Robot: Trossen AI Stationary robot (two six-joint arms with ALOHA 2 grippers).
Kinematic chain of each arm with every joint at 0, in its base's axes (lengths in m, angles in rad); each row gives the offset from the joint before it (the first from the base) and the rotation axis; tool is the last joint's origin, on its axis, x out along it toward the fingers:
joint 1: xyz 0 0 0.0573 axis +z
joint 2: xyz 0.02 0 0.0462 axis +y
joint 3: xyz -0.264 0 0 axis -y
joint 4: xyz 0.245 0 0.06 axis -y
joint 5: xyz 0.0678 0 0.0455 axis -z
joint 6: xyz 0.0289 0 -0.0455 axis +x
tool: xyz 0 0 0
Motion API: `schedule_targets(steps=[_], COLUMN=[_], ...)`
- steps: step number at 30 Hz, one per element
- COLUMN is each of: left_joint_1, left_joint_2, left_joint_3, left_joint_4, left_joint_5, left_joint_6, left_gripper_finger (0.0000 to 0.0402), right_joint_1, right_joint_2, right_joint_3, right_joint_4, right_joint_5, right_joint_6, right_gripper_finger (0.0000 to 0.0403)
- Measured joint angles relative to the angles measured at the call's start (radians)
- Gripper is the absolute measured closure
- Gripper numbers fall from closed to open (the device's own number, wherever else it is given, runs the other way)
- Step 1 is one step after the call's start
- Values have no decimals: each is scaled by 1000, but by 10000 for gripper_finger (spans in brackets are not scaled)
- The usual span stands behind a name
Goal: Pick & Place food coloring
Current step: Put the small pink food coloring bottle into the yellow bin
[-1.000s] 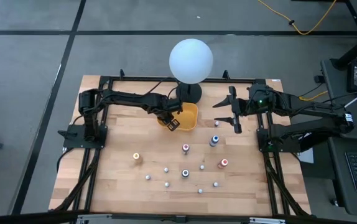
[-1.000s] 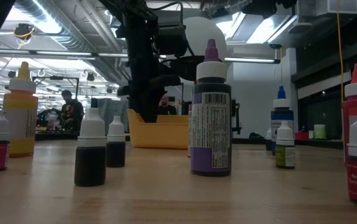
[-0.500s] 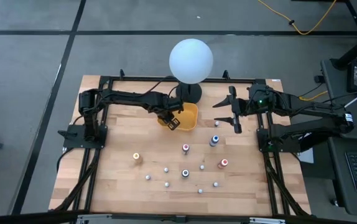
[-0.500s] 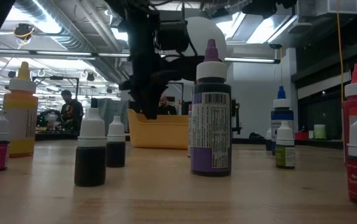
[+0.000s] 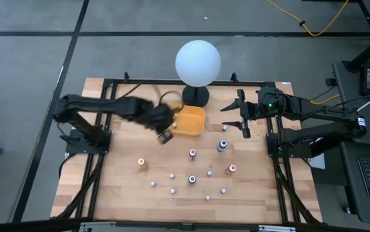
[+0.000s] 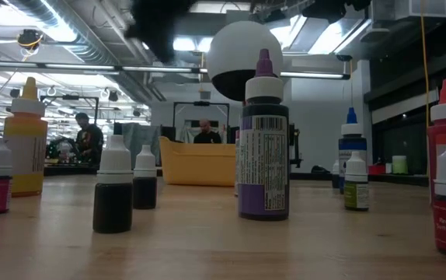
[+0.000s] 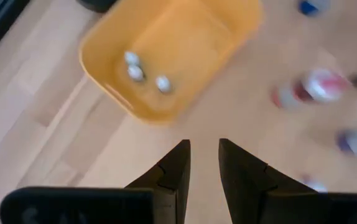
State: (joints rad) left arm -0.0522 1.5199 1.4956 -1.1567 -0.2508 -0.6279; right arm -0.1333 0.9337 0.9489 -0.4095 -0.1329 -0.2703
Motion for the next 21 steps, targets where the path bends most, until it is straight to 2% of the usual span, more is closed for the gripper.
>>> schedule_targets(steps=[4,10,15,21], left_joint_1=[-229,-529,-668,-738], left_joint_2=[-67,-88,-82,-81], left_joint_3=[-12,-130,-240,-334], left_joint_4=[-40,-18,88,278], left_joint_5=[-80,-146,-147,-144], left_joint_6=[-102,-321,-474,-485], left_gripper_finger=[323,319,307,272], right_joint_1=[0,0,0,0], right_joint_2=[0,0,0,0], right_joint_3=[0,0,0,0], right_joint_4=[0,0,0,0], right_joint_5=[0,0,0,1], right_joint_6=[0,0,0,0], right_gripper_finger=[162,162,162,162])
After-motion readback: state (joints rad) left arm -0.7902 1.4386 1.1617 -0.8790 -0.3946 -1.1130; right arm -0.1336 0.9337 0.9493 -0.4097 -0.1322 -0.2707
